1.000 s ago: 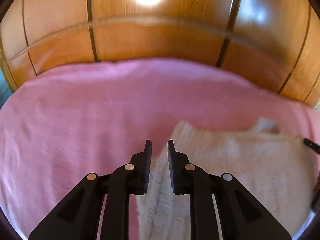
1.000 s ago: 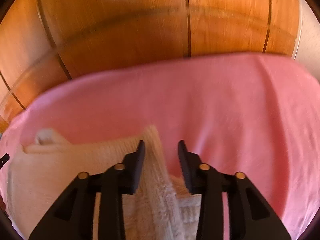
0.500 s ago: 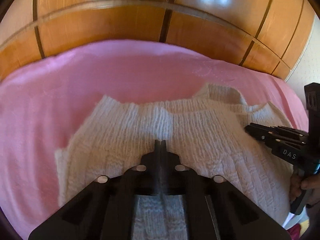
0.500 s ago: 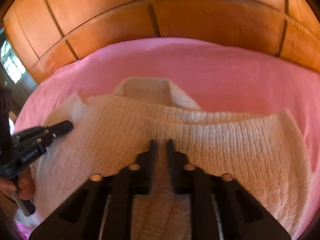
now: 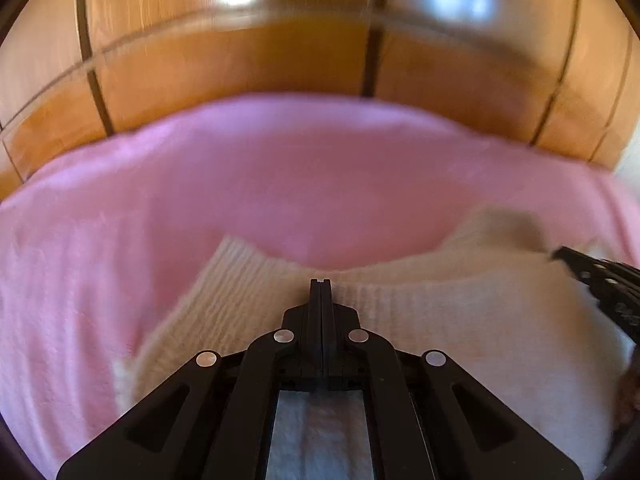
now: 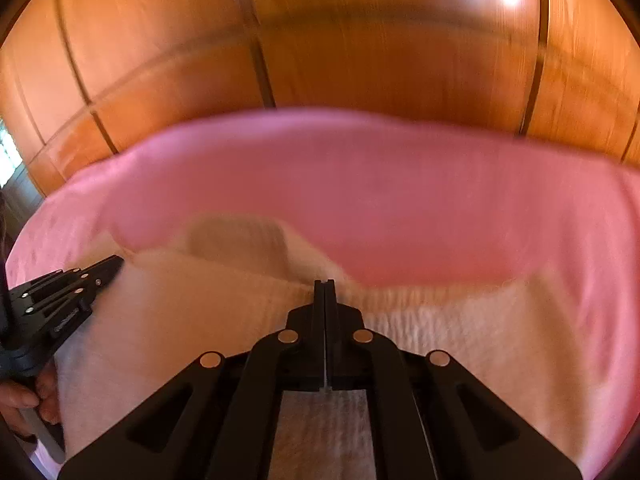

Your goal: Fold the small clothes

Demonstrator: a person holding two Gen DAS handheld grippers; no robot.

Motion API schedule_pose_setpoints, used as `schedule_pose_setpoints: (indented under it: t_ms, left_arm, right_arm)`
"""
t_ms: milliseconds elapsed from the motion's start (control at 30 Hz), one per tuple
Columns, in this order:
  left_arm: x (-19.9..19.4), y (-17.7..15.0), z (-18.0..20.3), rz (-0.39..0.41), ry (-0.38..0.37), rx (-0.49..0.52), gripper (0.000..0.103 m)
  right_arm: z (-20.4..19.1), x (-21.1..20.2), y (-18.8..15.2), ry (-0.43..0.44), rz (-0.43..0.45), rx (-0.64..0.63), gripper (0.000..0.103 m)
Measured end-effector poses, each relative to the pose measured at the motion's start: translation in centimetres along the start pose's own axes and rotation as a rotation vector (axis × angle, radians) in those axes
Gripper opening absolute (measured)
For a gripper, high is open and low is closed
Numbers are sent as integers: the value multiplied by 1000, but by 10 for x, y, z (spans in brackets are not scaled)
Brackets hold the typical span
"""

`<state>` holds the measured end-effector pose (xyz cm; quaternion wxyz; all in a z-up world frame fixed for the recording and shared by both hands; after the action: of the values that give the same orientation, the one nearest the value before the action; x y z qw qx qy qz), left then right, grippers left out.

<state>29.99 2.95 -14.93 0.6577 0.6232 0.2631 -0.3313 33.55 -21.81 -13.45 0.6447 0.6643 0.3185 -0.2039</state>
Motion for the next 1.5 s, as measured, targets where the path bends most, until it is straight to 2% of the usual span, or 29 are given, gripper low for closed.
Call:
schedule_pose_setpoints:
  t_ms: [133,200,300,333,367,400,433,467,600,800,1000,1233,1333,1500]
  left_arm:
    - [2,8,-5,2,52,-19,0]
    - [-2,8,-6,-7,56,-27,0]
    - [-28,10,-11,21,37,-66,0]
    - [-41,8,-13,32,21,-81,2]
    - [-53,5,-16,45,6,-94,20]
    - [-60,1,-17,55,-8,-101,29]
    - [-72,-3,-19,71,-26,-109,41]
    - [-82,-8,-22,86,-33,-112,43]
    - [-106,-23,-28,102,-31,-110,43]
    - [-128,-49,-35,102,-23,-109,43]
    - [-141,-71,-44,91,-1,-101,43]
    - [-158,-88,-62,98,22,-117,43]
    - [-163,-95,-72,93,37,-133,43]
    - [-173,-109,-93,94,58,-164,43]
  right_arm:
    - [9,-3,0,-14,24,18,0]
    - [12,-3,-2,-19,15,15,0]
    - [15,-7,-3,-6,24,27,2]
    - [9,-2,1,-4,26,31,6]
    - [10,-8,1,0,34,40,21]
    - [10,-14,2,-9,47,40,36]
    - [10,-22,3,-22,72,39,64]
    - [8,-34,3,-31,104,30,67]
    - [-1,-58,-10,-12,106,-3,67]
    - [-16,-85,-42,26,99,-32,79]
    - [-5,-97,-75,-4,75,-6,86]
    - [38,-109,-112,-131,52,69,97]
    - [47,-107,-122,-87,91,107,98]
    - [43,-103,-126,-109,127,84,101]
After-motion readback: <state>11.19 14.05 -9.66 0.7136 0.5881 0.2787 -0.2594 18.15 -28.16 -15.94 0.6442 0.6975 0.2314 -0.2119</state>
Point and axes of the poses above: each gripper's, at about its wrist camera, not at the fingertips, and x roughly the way its jaws point, z to its right, y to its top, the point moved 8 cm from there along x, roughly the way its jaws point, and after that the axes turned 6 degrees about -x, right-handed, at the moved point
